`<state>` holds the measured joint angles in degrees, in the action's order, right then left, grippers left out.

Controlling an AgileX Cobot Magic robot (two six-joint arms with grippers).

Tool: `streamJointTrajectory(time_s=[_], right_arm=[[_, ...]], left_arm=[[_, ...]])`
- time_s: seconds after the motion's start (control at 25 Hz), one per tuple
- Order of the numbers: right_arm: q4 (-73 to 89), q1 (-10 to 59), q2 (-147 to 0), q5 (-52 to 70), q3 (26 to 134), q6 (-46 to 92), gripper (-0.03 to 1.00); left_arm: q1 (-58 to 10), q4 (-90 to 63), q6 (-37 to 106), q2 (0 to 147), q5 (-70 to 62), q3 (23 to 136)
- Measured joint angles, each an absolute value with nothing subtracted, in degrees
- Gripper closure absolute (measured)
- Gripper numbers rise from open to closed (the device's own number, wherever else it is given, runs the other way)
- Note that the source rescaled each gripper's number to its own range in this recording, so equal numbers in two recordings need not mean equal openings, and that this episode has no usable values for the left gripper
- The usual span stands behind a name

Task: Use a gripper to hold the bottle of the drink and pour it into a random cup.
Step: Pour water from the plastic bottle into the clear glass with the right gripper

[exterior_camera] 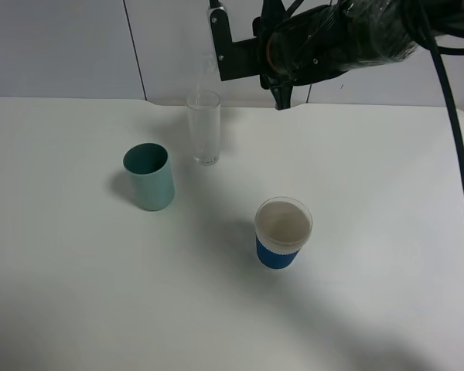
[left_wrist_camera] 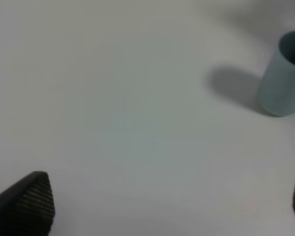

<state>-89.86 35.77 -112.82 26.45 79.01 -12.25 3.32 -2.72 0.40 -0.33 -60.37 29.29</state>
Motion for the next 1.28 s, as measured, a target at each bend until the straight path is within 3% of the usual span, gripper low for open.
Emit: streamJointTrajectory(time_s=[1.28], right_arm=[[-90.0, 35.7, -112.8, 31.1, 79.0, -12.2, 0.97]], left_arm=[[3.3, -2.7, 0.4, -0.3, -60.4, 29.3]])
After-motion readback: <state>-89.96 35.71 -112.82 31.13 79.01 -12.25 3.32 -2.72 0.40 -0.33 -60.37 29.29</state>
